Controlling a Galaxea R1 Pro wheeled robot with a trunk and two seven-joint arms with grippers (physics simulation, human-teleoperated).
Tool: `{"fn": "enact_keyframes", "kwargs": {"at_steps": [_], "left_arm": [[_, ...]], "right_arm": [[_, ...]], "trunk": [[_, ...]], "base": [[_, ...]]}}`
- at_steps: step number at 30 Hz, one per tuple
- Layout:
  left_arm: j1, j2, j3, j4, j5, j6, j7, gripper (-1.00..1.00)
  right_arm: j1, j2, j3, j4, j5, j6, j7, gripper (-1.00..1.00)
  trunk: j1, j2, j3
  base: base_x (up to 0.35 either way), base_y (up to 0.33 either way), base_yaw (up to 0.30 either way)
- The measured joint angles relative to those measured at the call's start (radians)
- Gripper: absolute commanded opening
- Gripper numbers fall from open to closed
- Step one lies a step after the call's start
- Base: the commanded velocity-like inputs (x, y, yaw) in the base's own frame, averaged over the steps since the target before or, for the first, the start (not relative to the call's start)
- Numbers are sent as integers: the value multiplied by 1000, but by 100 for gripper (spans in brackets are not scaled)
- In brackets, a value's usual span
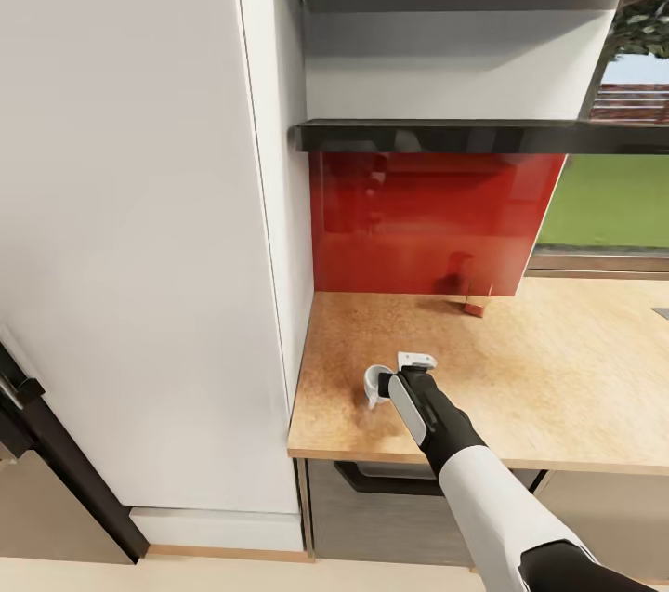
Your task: Set up a coffee station on the kitchen countertop: keep the coffee maker on the countertop, move the bottle of coffee from the kitchen shelf to the counter next to the coffee maker, place a paper coffee filter on top of the coffee maker, put the saucer next to the coffee maker with the coffee cup on the saucer, and place the electric kettle next to the coffee maker.
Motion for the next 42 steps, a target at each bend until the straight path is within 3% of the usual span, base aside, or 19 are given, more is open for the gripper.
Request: {"fn": "enact_keyframes", "kwargs": {"at_steps": [11, 21, 23, 27, 32, 42], "left_arm": [[0, 2, -3, 0, 0, -7, 0, 100], [0, 1, -5, -1, -2, -10, 0, 100], [0, 1, -5, -2, -2, -12, -1, 100], [0, 2, -5, -2, -1, -12, -1, 100], [0, 16, -1, 0, 0, -13, 0, 100], [0, 6, -2, -1, -3, -12, -2, 100]], "right_arm": [[0, 0, 2, -30, 1, 0, -1, -100], [0, 0, 4, -263, 3, 5, -3, -100], [0, 0, 5, -346, 12, 9, -4, -100], [0, 0, 5, -398, 11, 12, -5, -100], [1, 0, 3, -422, 12, 45, -5, -100], [2, 0, 1, -483, 11, 102, -5, -100]], "trunk": [[0, 0, 0], [0, 0, 0], [0, 0, 0], [0, 0, 0], [0, 0, 2], [0, 0, 2]], "base": [[0, 0, 0], [0, 0, 0], [0, 0, 0], [0, 0, -11], [0, 0, -219], [0, 0, -297]]}}
